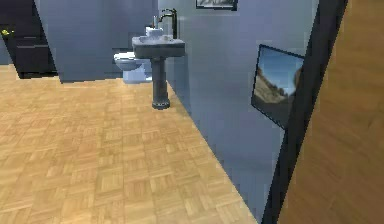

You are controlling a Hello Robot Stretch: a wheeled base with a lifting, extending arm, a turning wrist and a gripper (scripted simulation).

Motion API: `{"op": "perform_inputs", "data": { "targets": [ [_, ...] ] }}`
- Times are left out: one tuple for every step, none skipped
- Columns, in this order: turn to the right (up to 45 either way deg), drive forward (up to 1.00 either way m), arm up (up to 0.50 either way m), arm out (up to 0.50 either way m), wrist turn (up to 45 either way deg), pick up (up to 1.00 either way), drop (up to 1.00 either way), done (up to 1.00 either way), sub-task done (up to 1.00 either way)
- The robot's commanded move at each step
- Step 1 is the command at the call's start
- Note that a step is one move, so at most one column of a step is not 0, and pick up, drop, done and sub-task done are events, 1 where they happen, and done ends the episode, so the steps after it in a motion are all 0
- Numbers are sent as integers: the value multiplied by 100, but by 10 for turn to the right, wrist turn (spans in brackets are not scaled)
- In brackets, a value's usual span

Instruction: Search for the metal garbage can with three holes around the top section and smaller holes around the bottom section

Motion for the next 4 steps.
{"op": "perform_inputs", "data": {
  "targets": [
    [-120,0,0,0,0,0,0,0,0],
    [0,30,0,0,0,0,0,0,0],
    [-60,0,0,0,0,0,0,0,0],
    [0,30,0,0,0,0,0,0,0]
  ]
}}
